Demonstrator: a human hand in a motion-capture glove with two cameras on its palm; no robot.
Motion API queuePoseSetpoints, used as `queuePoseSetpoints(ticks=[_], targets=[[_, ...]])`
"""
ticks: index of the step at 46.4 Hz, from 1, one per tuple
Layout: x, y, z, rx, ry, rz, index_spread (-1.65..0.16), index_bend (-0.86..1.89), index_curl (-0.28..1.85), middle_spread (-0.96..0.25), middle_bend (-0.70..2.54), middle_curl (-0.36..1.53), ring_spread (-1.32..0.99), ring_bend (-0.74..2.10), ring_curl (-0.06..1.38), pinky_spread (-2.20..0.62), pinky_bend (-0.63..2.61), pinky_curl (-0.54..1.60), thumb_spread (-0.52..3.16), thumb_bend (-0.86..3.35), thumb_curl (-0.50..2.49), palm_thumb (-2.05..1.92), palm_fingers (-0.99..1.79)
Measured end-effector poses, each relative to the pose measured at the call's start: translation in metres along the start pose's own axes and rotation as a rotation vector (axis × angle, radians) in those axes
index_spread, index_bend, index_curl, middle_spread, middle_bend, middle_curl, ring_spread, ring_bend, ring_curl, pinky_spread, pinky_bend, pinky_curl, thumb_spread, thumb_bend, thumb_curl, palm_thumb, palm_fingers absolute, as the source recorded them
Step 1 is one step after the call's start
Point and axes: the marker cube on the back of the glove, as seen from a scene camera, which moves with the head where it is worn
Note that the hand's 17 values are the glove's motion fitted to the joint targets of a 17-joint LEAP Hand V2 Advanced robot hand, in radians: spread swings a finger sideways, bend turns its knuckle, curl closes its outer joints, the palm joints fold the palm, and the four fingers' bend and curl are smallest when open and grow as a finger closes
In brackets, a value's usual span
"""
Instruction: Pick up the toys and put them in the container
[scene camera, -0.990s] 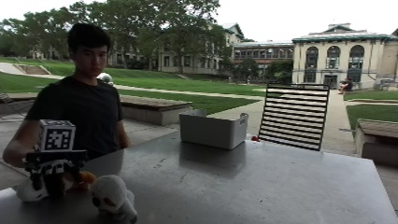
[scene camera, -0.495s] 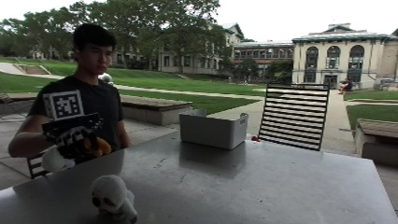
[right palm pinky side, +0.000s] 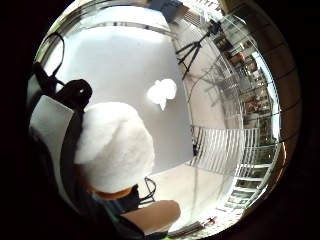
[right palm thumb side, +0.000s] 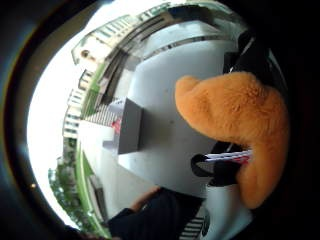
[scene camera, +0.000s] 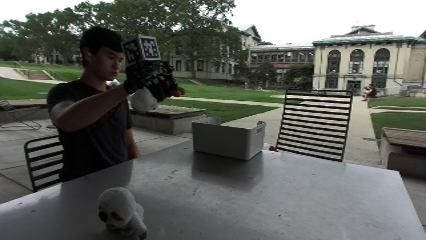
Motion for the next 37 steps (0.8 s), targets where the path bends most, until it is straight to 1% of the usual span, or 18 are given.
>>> queuePoseSetpoints(ticks=[8, 13, 17, 19, 22, 23, 24, 26, 30, 31, 33, 37], targets=[[-0.128, -0.035, -0.032, 0.043, -0.082, -0.139, -0.40, 0.17, 0.59, -0.43, 0.68, 0.64, -0.42, 1.14, 0.49, -0.44, 0.84, 0.41, 0.66, 0.20, 0.85, 0.62, 0.97], [-0.205, -0.039, -0.041, 0.035, -0.150, -0.225, -0.42, 0.16, 0.60, -0.44, 0.68, 0.65, -0.42, 1.13, 0.49, -0.44, 0.84, 0.41, 0.68, 0.19, 0.88, 0.61, 0.97], [-0.267, -0.042, -0.040, 0.027, -0.146, -0.301, -0.42, 0.15, 0.62, -0.45, 0.66, 0.66, -0.43, 1.13, 0.49, -0.44, 0.85, 0.41, 0.69, 0.19, 0.90, 0.61, 0.97], [-0.298, -0.037, -0.039, 0.026, -0.161, -0.427, -0.42, 0.15, 0.62, -0.45, 0.66, 0.66, -0.43, 1.13, 0.49, -0.44, 0.85, 0.41, 0.70, 0.19, 0.91, 0.61, 0.97], [-0.321, -0.024, -0.040, 0.024, -0.240, -0.746, -0.43, 0.15, 0.63, -0.45, 0.66, 0.67, -0.43, 1.13, 0.49, -0.44, 0.85, 0.41, 0.70, 0.18, 0.93, 0.62, 0.97], [-0.323, -0.021, -0.041, 0.024, -0.257, -0.812, -0.43, 0.14, 0.63, -0.46, 0.65, 0.67, -0.43, 1.13, 0.49, -0.44, 0.85, 0.41, 0.70, 0.18, 0.93, 0.62, 0.97], [-0.324, -0.020, -0.041, 0.023, -0.266, -0.844, -0.43, 0.15, 0.64, -0.46, 0.65, 0.67, -0.43, 1.13, 0.49, -0.44, 0.85, 0.41, 0.71, 0.18, 0.94, 0.61, 0.97], [-0.327, -0.023, -0.037, 0.019, -0.263, -0.828, -0.43, 0.15, 0.64, -0.46, 0.65, 0.68, -0.43, 1.13, 0.49, -0.44, 0.85, 0.41, 0.71, 0.18, 0.95, 0.62, 0.97], [-0.355, -0.046, -0.009, -0.012, -0.225, -0.589, -0.44, 0.14, 0.65, -0.47, 0.64, 0.69, -0.43, 1.14, 0.49, -0.44, 0.85, 0.41, 0.72, 0.17, 0.97, 0.61, 0.96], [-0.364, -0.048, -0.003, -0.020, -0.227, -0.557, -0.44, 0.14, 0.65, -0.47, 0.64, 0.69, -0.43, 1.14, 0.49, -0.44, 0.85, 0.41, 0.72, 0.17, 0.97, 0.61, 0.96], [-0.383, -0.044, 0.005, -0.033, -0.241, -0.562, -0.44, 0.14, 0.66, -0.47, 0.64, 0.70, -0.43, 1.13, 0.49, -0.44, 0.86, 0.41, 0.73, 0.17, 0.98, 0.61, 0.96], [-0.404, -0.031, 0.019, -0.053, -0.235, -0.655, -0.44, 0.14, 0.67, -0.47, 0.63, 0.70, -0.43, 1.14, 0.49, -0.44, 0.86, 0.41, 0.73, 0.16, 1.00, 0.61, 0.95]])
